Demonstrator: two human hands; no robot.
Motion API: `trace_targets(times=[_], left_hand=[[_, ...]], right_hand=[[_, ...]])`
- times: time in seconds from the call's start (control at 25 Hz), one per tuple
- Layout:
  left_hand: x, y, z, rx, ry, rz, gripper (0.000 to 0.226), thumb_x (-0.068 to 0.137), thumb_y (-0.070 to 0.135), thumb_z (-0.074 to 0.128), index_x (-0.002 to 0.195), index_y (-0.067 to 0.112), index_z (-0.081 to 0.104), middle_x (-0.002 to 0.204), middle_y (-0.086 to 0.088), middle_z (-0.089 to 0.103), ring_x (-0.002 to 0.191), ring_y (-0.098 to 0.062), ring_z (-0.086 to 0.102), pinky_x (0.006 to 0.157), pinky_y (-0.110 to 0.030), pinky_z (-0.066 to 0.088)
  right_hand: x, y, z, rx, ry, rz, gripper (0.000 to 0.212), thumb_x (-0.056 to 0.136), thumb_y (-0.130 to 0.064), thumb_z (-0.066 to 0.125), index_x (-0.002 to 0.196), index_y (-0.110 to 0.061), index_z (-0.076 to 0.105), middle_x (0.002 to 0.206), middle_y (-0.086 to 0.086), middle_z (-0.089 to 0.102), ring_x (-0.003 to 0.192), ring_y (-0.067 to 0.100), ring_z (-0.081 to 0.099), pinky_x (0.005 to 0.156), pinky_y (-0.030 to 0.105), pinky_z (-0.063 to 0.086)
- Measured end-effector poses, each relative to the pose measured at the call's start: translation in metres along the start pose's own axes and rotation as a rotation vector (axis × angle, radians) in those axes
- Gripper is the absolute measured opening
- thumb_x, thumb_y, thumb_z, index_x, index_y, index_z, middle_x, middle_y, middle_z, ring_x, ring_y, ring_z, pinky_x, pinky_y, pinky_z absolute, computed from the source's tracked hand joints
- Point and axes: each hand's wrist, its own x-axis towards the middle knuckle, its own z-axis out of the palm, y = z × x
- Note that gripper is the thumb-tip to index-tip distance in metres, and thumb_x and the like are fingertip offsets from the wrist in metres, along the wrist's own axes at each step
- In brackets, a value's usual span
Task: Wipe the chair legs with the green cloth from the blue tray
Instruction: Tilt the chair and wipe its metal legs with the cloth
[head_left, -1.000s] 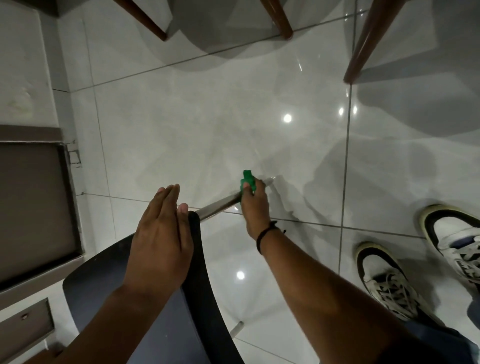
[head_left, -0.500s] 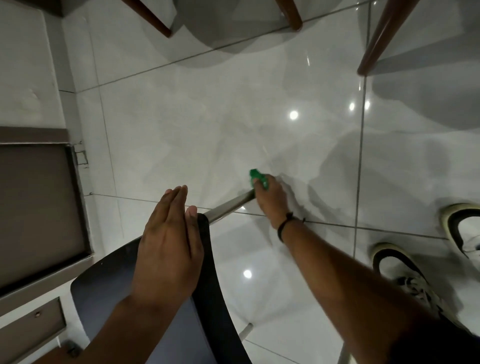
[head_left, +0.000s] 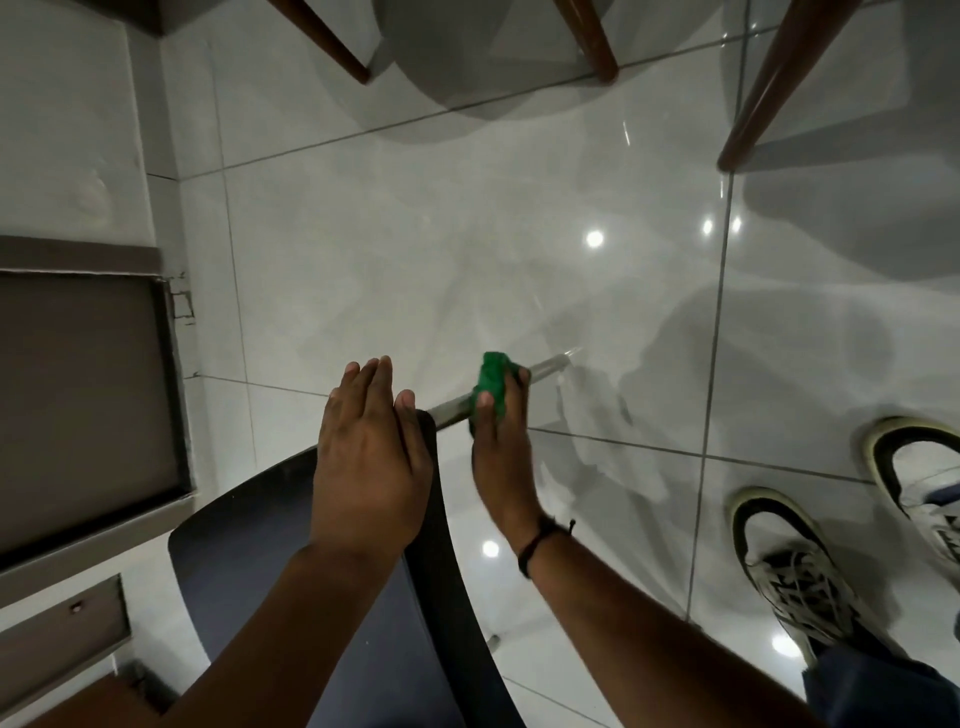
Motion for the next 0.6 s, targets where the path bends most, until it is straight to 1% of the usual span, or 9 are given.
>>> trace_targets(times=[0.08, 0.12, 0.2, 0.24, 0.32, 0.4, 0.48, 0.52, 0.6], left_hand=[[0.0, 0.001, 0.002, 0.005, 0.019, -0.012, 0.055, 0.108, 0.034, 0.029, 0.153, 0.005, 0.041, 0.16, -0.014, 0.046, 0.156, -0.024, 0.028, 0.129, -0.046, 0.025], [0.0, 0.001, 0.002, 0.006, 0.024, -0.011, 0.054, 0.107, 0.033, 0.029, 0.152, 0.004, 0.042, 0.159, -0.015, 0.046, 0.156, -0.025, 0.029, 0.129, -0.046, 0.025], [0.001, 0.002, 0.003, 0.011, 0.024, -0.022, 0.053, 0.108, 0.031, 0.03, 0.152, 0.004, 0.041, 0.159, -0.016, 0.046, 0.156, -0.026, 0.029, 0.129, -0.046, 0.025], [0.002, 0.003, 0.004, 0.014, 0.026, -0.032, 0.053, 0.108, 0.03, 0.03, 0.152, 0.004, 0.041, 0.16, -0.016, 0.045, 0.156, -0.026, 0.029, 0.129, -0.046, 0.025], [0.003, 0.002, 0.005, 0.016, 0.044, -0.048, 0.053, 0.107, 0.03, 0.031, 0.152, 0.004, 0.042, 0.159, -0.017, 0.046, 0.156, -0.027, 0.03, 0.129, -0.046, 0.025], [0.003, 0.003, 0.007, 0.014, 0.061, -0.042, 0.053, 0.107, 0.031, 0.031, 0.151, 0.003, 0.043, 0.158, -0.017, 0.048, 0.155, -0.027, 0.032, 0.128, -0.046, 0.026], [0.002, 0.003, 0.009, 0.017, 0.072, -0.044, 0.054, 0.107, 0.032, 0.03, 0.151, 0.004, 0.043, 0.158, -0.016, 0.048, 0.154, -0.027, 0.032, 0.128, -0.045, 0.027], [0.003, 0.002, 0.009, 0.02, 0.074, -0.045, 0.054, 0.107, 0.033, 0.03, 0.151, 0.004, 0.043, 0.158, -0.016, 0.048, 0.154, -0.027, 0.032, 0.128, -0.045, 0.026], [0.003, 0.002, 0.008, 0.025, 0.072, -0.044, 0.054, 0.107, 0.033, 0.03, 0.151, 0.004, 0.042, 0.159, -0.016, 0.047, 0.155, -0.027, 0.031, 0.128, -0.045, 0.027]], right_hand=[[0.014, -0.002, -0.002, -0.087, 0.034, -0.053, 0.039, 0.117, -0.014, 0.041, 0.153, -0.013, 0.057, 0.162, 0.008, 0.043, 0.154, 0.026, 0.047, 0.127, 0.046, 0.045], [0.007, -0.002, 0.003, -0.103, 0.012, -0.127, 0.037, 0.116, -0.017, 0.043, 0.148, -0.016, 0.062, 0.158, 0.006, 0.046, 0.155, 0.021, 0.045, 0.128, 0.04, 0.044], [-0.023, 0.002, 0.015, -0.085, -0.093, -0.289, 0.04, 0.114, -0.021, 0.046, 0.149, -0.034, 0.058, 0.164, 0.0, 0.044, 0.161, 0.016, 0.039, 0.13, 0.03, 0.042], [-0.034, 0.005, 0.016, -0.055, -0.159, -0.354, 0.045, 0.113, -0.017, 0.047, 0.152, -0.04, 0.053, 0.169, -0.002, 0.04, 0.163, 0.017, 0.039, 0.131, 0.033, 0.041], [-0.025, 0.013, 0.009, -0.064, -0.192, -0.376, 0.051, 0.113, -0.007, 0.048, 0.157, -0.032, 0.051, 0.173, 0.001, 0.032, 0.164, 0.024, 0.039, 0.131, 0.044, 0.042], [0.007, 0.017, -0.001, -0.102, -0.046, -0.197, 0.042, 0.115, -0.005, 0.042, 0.155, -0.014, 0.053, 0.17, 0.01, 0.035, 0.161, 0.026, 0.041, 0.131, 0.047, 0.042], [0.032, 0.01, -0.007, 0.004, 0.09, 0.041, 0.039, 0.117, -0.006, 0.039, 0.154, -0.007, 0.051, 0.166, 0.015, 0.044, 0.156, 0.027, 0.046, 0.132, 0.048, 0.039], [0.029, 0.003, -0.001, 0.111, 0.127, 0.122, 0.038, 0.116, -0.006, 0.04, 0.152, -0.012, 0.052, 0.164, 0.013, 0.048, 0.154, 0.025, 0.049, 0.133, 0.047, 0.038], [-0.005, -0.014, 0.019, 0.29, 0.111, 0.199, 0.037, 0.113, -0.017, 0.048, 0.143, -0.037, 0.056, 0.159, -0.003, 0.058, 0.15, 0.016, 0.055, 0.129, 0.043, 0.045]])
